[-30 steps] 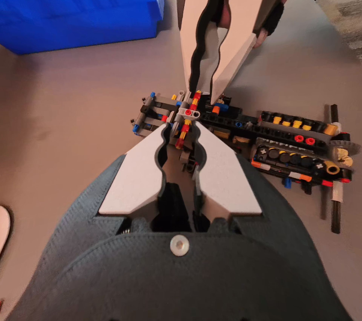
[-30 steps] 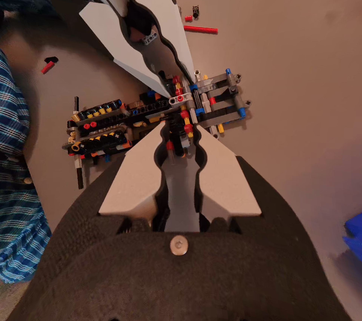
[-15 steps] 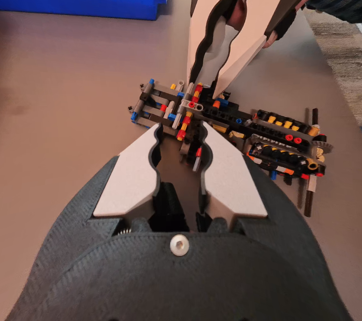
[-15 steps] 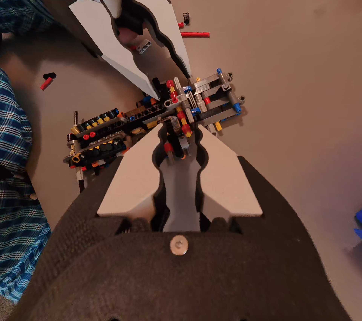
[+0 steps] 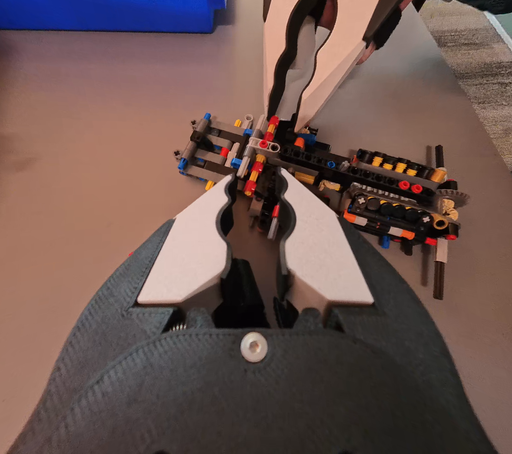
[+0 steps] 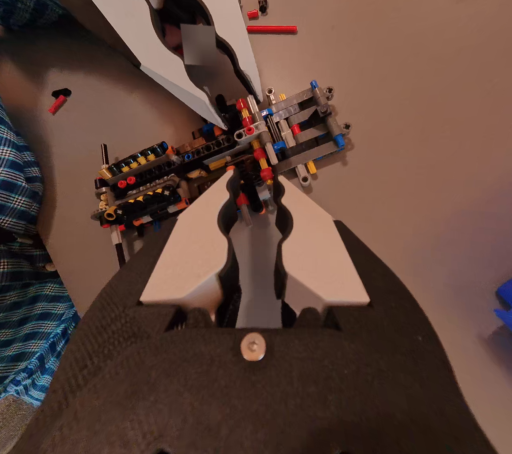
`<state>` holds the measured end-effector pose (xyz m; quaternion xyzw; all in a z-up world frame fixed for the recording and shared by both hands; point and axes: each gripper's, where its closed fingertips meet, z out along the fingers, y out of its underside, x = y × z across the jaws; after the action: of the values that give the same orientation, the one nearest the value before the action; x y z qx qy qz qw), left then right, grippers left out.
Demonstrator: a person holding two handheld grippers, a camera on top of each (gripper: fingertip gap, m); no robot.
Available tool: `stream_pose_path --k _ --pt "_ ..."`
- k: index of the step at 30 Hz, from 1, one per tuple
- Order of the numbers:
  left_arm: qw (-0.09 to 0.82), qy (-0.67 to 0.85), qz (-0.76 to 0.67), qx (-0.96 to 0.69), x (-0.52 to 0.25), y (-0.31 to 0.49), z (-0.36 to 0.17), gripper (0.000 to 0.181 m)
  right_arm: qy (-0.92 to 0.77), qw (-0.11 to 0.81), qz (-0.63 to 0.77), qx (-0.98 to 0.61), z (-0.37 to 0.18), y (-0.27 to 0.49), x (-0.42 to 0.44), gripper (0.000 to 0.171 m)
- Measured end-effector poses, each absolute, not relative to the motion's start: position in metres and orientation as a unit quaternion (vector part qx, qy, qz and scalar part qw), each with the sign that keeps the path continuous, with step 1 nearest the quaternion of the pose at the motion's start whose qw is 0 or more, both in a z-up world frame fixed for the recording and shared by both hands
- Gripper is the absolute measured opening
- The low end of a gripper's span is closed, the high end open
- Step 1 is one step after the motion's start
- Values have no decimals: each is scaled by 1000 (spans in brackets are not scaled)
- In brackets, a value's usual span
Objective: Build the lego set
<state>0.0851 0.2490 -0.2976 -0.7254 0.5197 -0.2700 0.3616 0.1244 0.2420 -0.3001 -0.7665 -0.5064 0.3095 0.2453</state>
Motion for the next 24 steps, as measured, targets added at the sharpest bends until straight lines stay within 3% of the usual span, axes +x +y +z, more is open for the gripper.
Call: stream_pose_path --k 1,2,3,24 --pt "362 518 -271 -726 84 249 -298 27 -507 246 307 -767 -301 242 127 21" --pt "364 516 -272 -726 83 250 -297 28 -506 249 305 -767 -301 242 129 5" --pt "362 513 -277 -727 83 249 -297 27 -505 254 307 -766 -302 242 129 4" --pt "388 519 -277 -710 80 249 -287 33 -527 300 271 -747 -292 248 115 12"
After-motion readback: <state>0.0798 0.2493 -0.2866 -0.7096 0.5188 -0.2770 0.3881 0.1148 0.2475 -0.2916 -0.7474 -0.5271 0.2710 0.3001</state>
